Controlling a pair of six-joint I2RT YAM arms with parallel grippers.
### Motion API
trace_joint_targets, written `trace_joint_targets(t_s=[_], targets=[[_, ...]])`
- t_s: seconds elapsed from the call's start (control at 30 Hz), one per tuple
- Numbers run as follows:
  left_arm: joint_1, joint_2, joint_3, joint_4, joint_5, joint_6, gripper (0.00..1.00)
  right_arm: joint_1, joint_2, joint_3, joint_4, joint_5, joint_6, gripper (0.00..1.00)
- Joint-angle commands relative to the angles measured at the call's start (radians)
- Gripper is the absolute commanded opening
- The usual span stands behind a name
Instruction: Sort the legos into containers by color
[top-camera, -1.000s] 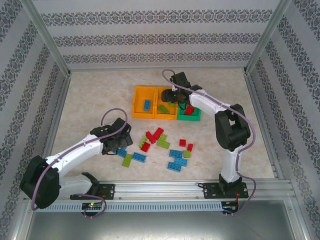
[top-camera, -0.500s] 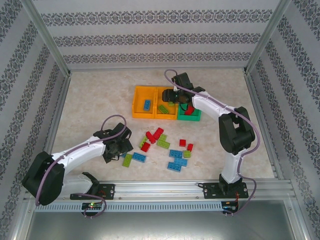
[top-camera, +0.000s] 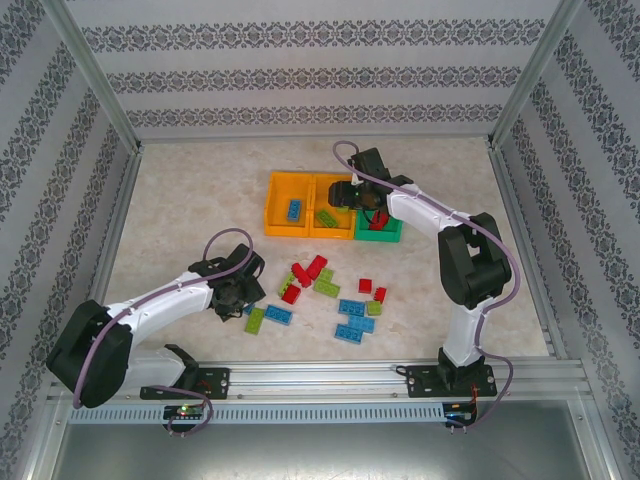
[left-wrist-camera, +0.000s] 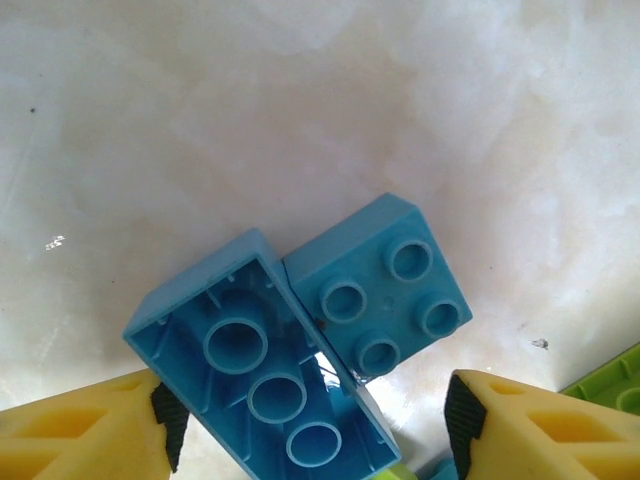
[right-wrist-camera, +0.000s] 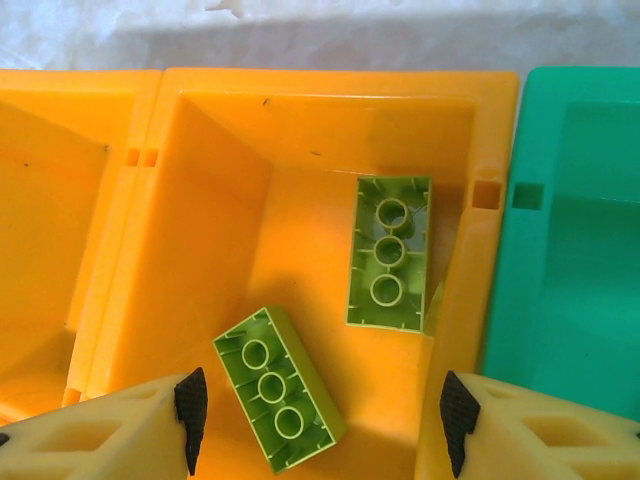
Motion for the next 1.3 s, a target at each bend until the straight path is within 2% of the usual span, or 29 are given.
trace_joint_targets(t_s=[0.0,0.5,0.87,1.1,1.27], targets=[[0.001,0.010,-0.022,0.012,0.001,-0.003,0.66,-0.010,-0.038,-0.016,0.015,-0.013,0.010,0.66],[0.001,0.045,0.008,0.009,-0.038,0.048,0.52,-0.018,-0.051,-0.040,0.018,-0.011,0.020,0.66],[0.001,-0.091,-0.023,-0.059,-0.130,0.034,0.38,-0.024,-0.067,-0.056,0.019,-0.010,0.022,0.66],[0.002,-0.085,-0.032,-0.050,-0.120,0.037,0.38,-0.026,-0.074,-0.059,0.019,-0.010,0.022,0.67],[0.002,-0.112,0.034,-0.112,-0.163,0.076,0.38,-0.031,-0.092,-0.065,0.018,-0.006,0.022,0.67]])
